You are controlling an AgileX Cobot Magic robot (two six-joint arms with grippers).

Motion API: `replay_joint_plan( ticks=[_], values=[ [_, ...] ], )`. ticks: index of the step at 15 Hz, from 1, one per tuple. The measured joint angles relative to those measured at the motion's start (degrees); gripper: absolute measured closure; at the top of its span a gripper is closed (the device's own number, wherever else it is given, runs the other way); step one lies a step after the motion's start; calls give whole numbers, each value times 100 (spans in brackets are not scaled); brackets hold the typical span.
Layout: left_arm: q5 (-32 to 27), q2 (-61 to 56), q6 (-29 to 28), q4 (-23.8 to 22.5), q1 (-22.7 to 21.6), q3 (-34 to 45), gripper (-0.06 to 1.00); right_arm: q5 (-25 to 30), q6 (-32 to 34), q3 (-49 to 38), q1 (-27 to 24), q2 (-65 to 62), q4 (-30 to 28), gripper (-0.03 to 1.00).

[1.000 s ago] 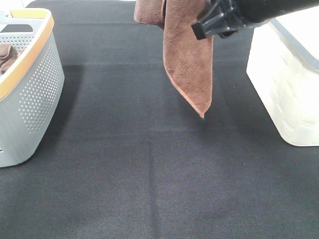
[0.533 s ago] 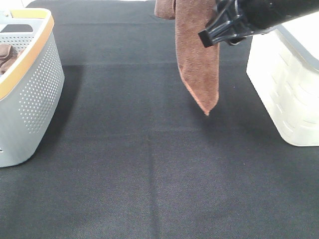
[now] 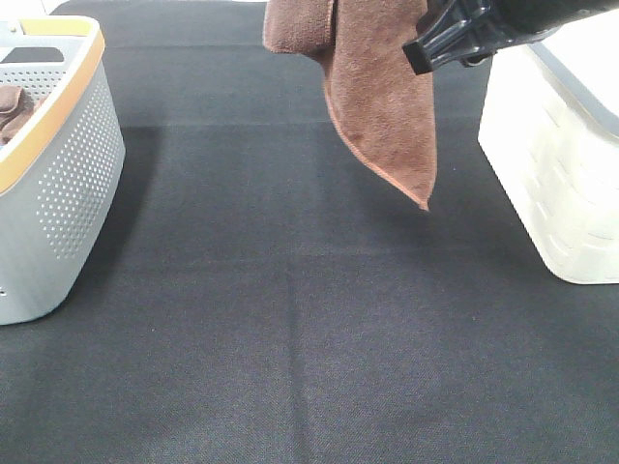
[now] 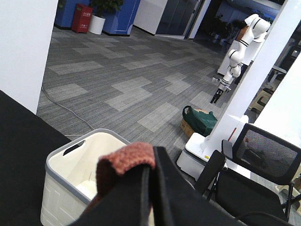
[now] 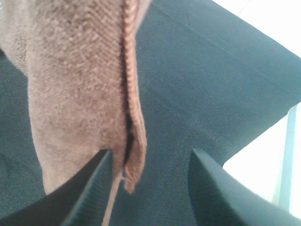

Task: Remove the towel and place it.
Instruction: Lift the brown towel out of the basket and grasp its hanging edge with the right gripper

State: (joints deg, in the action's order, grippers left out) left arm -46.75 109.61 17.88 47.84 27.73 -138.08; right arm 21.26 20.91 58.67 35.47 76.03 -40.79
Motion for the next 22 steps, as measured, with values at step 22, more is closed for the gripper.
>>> replay_joint_plan(
  ticks=[22],
  values=[
    [29, 0, 0, 264, 0, 0, 94, -1112, 86, 0, 0, 0, 1192, 48]
  ],
)
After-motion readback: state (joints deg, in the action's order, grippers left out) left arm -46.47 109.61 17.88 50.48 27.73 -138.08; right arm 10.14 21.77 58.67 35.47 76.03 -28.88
